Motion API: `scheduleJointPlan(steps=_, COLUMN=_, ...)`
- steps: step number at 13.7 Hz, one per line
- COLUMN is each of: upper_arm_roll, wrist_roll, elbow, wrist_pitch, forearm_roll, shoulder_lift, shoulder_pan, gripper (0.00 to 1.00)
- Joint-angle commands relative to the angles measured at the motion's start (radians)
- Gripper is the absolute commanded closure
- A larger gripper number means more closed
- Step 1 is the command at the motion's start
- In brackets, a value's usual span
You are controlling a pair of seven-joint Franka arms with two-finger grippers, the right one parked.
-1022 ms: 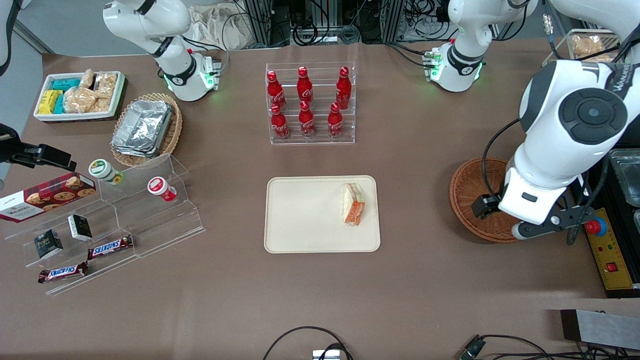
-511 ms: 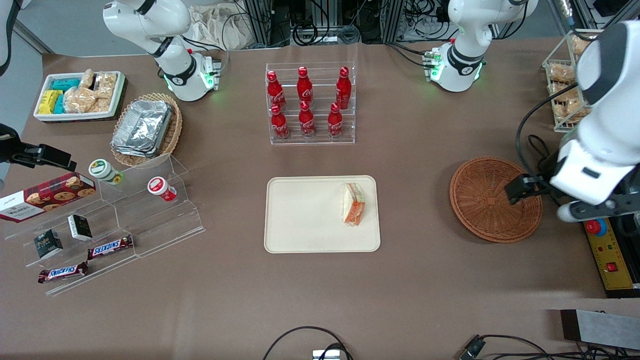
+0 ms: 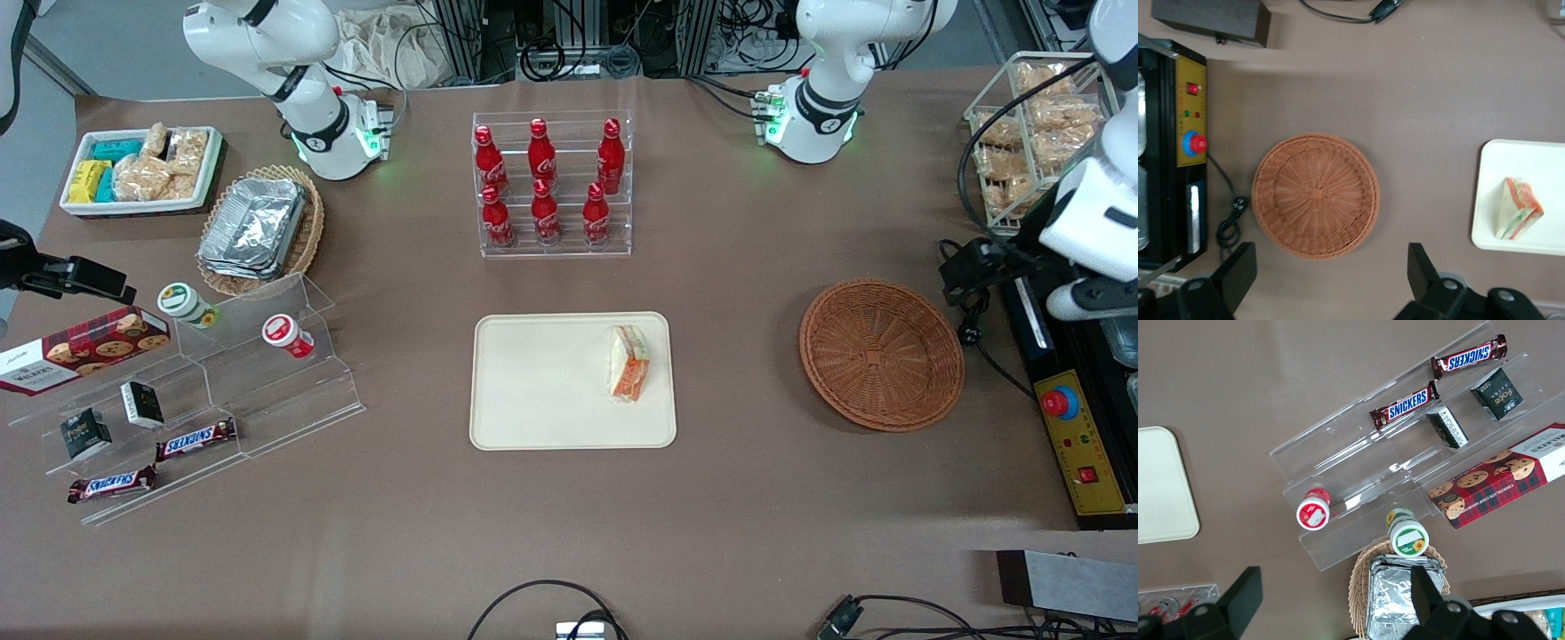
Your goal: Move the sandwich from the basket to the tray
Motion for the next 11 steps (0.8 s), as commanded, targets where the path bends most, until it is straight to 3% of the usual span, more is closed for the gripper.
scheduleJointPlan(steps=1, upper_arm_roll=0.055, wrist_roll=0.096, elbow=-0.064, wrist_pitch=-0.051, forearm_roll=-0.036, shoulder_lift=-0.100, shoulder_pan=-0.010, gripper=0.00)
scheduleJointPlan(steps=5, upper_arm_roll=0.089, wrist_roll=0.107, elbow=-0.102, wrist_pitch=-0.089, forearm_roll=-0.059, shoulder_lift=-0.143, shoulder_pan=-0.013, gripper=0.00)
scheduleJointPlan(steps=7, upper_arm_roll=0.092, wrist_roll=0.097, elbow=-0.107, wrist_pitch=-0.089, forearm_roll=-0.112, shoulder_lift=-0.149, shoulder_pan=-0.010, gripper=0.00)
scheduleJointPlan(steps=11, upper_arm_roll=0.115, wrist_roll=0.098, elbow=-0.128, wrist_pitch=-0.089, forearm_roll=-0.122, shoulder_lift=-0.175, shoulder_pan=-0.012, gripper=0.00)
